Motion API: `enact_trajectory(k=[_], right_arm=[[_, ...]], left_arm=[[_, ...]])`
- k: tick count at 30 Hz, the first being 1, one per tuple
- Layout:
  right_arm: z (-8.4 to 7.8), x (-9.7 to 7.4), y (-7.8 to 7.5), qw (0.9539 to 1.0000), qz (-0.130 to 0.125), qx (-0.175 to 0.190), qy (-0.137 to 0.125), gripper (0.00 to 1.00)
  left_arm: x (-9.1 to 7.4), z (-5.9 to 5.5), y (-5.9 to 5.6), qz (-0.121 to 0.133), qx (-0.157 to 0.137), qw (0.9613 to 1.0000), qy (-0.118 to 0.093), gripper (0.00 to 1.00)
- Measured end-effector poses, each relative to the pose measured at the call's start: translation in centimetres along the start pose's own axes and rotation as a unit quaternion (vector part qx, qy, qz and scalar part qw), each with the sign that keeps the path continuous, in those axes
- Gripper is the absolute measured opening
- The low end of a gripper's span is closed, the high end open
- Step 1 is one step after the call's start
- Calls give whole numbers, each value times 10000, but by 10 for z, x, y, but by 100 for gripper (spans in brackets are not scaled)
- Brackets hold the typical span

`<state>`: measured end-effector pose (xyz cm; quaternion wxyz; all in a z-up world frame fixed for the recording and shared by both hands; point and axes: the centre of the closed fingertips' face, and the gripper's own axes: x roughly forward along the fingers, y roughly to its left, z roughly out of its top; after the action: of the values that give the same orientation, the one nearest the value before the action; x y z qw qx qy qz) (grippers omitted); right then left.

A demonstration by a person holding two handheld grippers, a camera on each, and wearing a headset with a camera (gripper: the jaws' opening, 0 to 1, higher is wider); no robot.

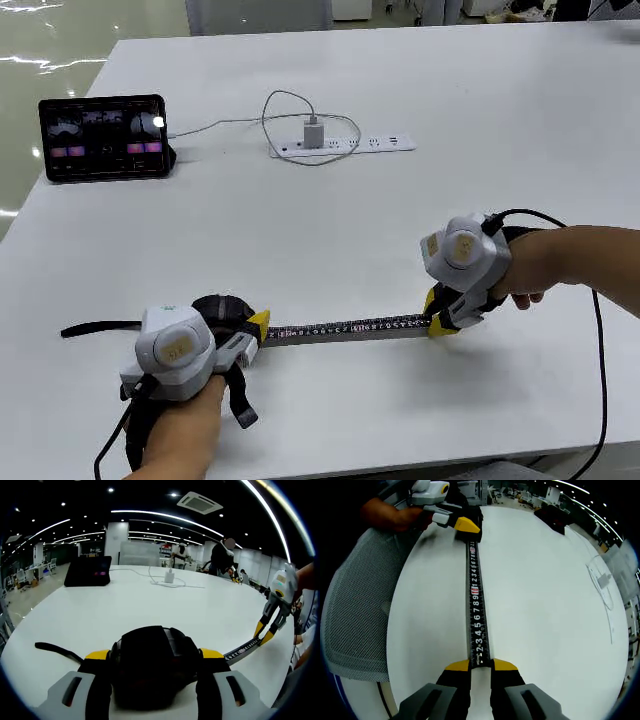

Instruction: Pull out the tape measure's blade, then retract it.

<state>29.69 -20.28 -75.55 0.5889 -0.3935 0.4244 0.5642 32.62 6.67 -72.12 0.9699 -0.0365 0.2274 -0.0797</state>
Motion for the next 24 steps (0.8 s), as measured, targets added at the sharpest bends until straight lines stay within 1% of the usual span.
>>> enact_trajectory(k=[2, 5, 6, 7, 12, 14, 16, 24], right_arm=[[1, 1, 1, 10000, -4, -47, 77, 11], [1, 1, 0, 10000, 10, -7, 81, 11], [2, 2, 1, 9998, 9, -192, 80, 11], [2, 2, 2, 9999, 4, -130, 96, 11], [4, 2, 0, 9998, -3, -144, 118, 11], [5, 2, 0, 10000, -8, 27, 86, 11], [5, 2, 0, 9999, -13, -33, 102, 11], [8, 3, 0, 9999, -51, 79, 109, 10]], left_arm=[[0, 0, 0, -4, -2, 10000, 1, 65], [0, 0, 0, -3, -3, 10000, -3, 65], [0, 0, 0, -5, -2, 10000, -2, 65], [0, 0, 0, -8, -2, 10000, 0, 65], [1, 0, -1, -12, 11, 10000, 0, 65], [1, 0, 0, -5, 29, 10000, -8, 65], [1, 0, 0, -13, 26, 10000, 15, 65], [1, 0, 0, -28, 2, 10000, 24, 65]])
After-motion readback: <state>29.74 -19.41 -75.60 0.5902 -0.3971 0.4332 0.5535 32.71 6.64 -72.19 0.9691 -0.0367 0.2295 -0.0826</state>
